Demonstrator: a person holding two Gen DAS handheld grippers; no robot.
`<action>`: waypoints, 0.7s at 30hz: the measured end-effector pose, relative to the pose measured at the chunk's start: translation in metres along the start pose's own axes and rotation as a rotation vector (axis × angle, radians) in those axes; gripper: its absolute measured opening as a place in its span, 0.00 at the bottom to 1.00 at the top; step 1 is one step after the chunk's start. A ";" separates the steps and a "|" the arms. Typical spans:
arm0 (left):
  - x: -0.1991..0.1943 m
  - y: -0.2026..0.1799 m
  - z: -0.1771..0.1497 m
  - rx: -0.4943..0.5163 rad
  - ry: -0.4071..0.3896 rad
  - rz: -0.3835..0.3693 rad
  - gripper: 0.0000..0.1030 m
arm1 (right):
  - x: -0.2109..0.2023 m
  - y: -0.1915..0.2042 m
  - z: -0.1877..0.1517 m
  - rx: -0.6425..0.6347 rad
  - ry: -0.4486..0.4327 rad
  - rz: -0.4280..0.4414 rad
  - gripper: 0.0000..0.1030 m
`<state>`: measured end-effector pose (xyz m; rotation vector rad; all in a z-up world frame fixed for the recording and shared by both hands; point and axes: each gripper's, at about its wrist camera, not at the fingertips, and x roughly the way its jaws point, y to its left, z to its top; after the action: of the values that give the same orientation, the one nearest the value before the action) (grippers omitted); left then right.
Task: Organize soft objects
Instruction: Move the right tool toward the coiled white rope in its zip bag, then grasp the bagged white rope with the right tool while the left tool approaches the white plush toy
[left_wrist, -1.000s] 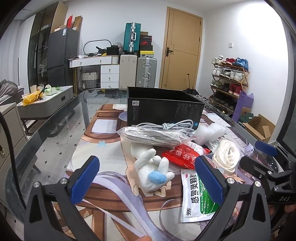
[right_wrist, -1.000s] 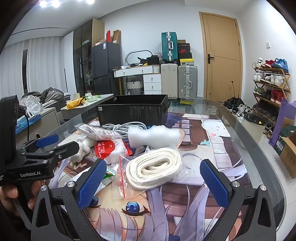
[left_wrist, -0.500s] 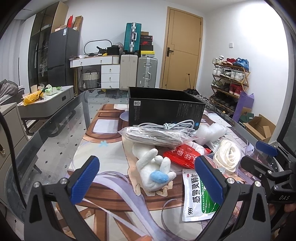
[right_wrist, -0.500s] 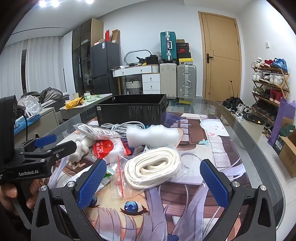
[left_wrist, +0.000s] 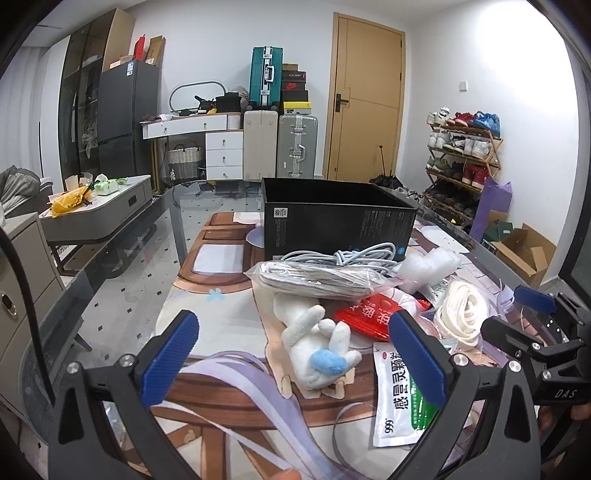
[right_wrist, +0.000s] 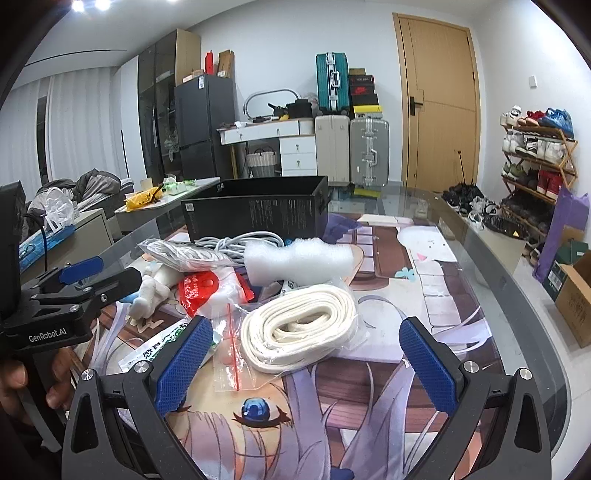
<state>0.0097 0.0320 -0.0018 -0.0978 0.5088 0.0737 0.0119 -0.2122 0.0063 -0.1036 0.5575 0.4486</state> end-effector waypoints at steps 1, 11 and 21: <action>0.001 0.001 0.001 0.004 0.004 0.005 1.00 | 0.001 0.001 0.001 -0.003 0.001 -0.004 1.00; 0.006 0.005 0.007 0.019 0.010 0.009 1.00 | 0.005 -0.003 0.015 0.000 0.035 -0.029 1.00; 0.012 0.003 0.011 0.069 0.049 0.018 1.00 | 0.032 -0.012 0.022 0.037 0.182 -0.032 1.00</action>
<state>0.0252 0.0372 0.0020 -0.0271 0.5606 0.0717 0.0521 -0.2056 0.0076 -0.1184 0.7415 0.3998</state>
